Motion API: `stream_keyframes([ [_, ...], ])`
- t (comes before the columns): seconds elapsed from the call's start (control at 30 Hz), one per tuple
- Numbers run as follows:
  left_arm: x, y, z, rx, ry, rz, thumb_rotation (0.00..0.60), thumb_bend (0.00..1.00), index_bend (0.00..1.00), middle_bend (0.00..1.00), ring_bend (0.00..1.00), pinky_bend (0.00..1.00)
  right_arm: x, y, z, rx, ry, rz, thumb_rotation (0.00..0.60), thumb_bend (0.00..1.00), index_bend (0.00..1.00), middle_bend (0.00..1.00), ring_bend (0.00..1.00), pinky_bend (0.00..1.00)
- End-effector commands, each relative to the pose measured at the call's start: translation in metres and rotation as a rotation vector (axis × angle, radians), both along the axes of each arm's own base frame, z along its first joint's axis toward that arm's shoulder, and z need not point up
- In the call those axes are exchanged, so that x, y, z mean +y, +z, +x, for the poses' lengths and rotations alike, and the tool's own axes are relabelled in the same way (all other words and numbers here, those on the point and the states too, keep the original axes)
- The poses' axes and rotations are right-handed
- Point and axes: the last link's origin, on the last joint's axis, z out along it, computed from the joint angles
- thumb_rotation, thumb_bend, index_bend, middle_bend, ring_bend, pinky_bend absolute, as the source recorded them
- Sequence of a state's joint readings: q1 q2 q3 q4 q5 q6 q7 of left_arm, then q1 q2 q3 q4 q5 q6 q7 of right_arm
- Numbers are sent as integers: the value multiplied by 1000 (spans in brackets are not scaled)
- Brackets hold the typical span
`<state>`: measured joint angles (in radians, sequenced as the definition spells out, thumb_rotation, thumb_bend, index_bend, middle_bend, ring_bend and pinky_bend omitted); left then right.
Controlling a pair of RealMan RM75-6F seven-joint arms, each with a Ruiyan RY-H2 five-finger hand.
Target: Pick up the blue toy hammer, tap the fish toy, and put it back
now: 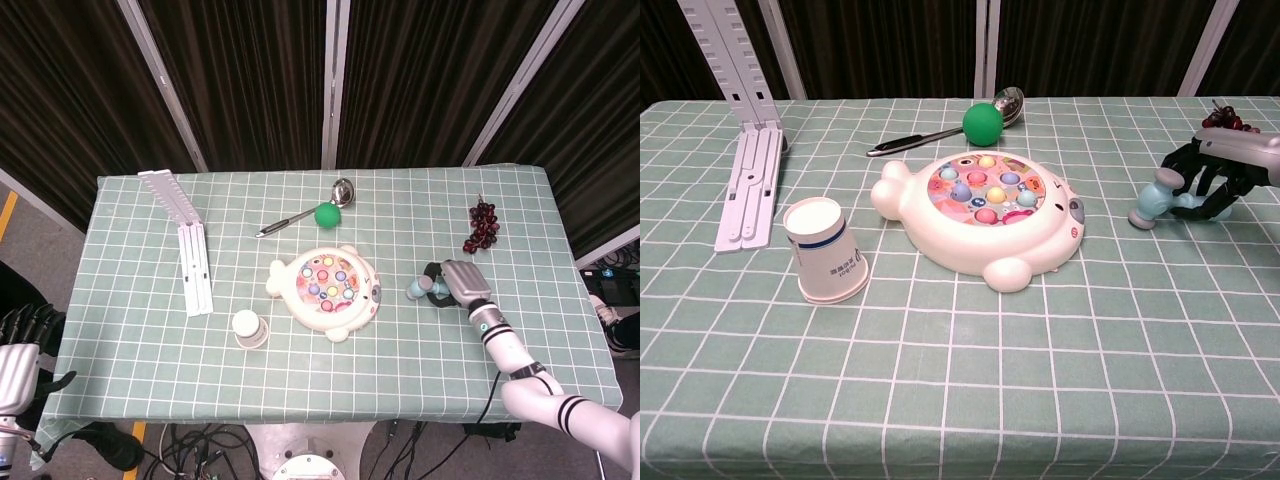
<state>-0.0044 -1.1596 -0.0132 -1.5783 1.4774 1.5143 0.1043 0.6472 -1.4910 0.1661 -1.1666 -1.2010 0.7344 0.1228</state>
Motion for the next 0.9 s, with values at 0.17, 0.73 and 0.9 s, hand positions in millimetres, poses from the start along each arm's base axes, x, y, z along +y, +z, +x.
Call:
stream_keyframes([
  [0.17,-1,0,-1,-1,0,2,600,0,167,105,0,0,0,-1,0,-4,5,-4,600,292,506,483,364,405],
  [0.73,-3,0,-1,-2,5,0,600,0,167,105,0,0,2,21,5,34,77,-26,600,462,705,626,514,629],
  [0.9,-3,0,-1,-1,5,-2,600,0,167,105,0,0,4,39,18,44,129,3,600,486,737,645,536,653],
])
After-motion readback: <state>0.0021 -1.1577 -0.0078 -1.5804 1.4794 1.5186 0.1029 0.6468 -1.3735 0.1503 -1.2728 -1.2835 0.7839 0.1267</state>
